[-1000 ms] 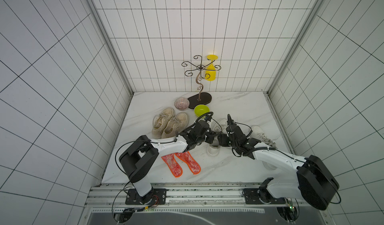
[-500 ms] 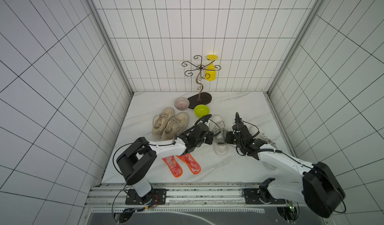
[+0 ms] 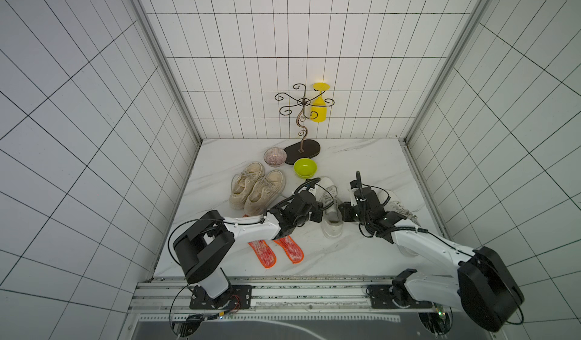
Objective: Remove the insole from the shoe
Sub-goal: Untie the shoelace on the shoe, then remove the insole from the shoe.
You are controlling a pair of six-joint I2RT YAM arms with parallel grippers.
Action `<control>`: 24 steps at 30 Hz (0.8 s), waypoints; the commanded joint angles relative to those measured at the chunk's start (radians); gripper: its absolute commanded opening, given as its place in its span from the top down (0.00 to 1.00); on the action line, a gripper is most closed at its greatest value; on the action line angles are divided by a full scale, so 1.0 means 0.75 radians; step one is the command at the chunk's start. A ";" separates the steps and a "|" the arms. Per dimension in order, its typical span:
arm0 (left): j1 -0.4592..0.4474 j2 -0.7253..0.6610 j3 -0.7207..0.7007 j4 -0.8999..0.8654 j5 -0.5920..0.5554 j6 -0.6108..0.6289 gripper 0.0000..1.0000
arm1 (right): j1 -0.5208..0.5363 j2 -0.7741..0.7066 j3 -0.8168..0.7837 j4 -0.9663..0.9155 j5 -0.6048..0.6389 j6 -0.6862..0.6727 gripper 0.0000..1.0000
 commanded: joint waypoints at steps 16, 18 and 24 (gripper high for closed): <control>-0.085 -0.045 -0.005 -0.055 -0.138 -0.108 1.00 | 0.103 -0.031 0.023 -0.283 -0.030 -0.079 0.36; -0.085 -0.056 -0.020 -0.018 -0.110 -0.098 1.00 | 0.102 0.030 0.036 -0.296 0.011 -0.076 0.36; -0.091 -0.054 0.010 -0.033 -0.047 -0.069 1.00 | 0.129 0.157 0.081 -0.286 0.089 -0.082 0.35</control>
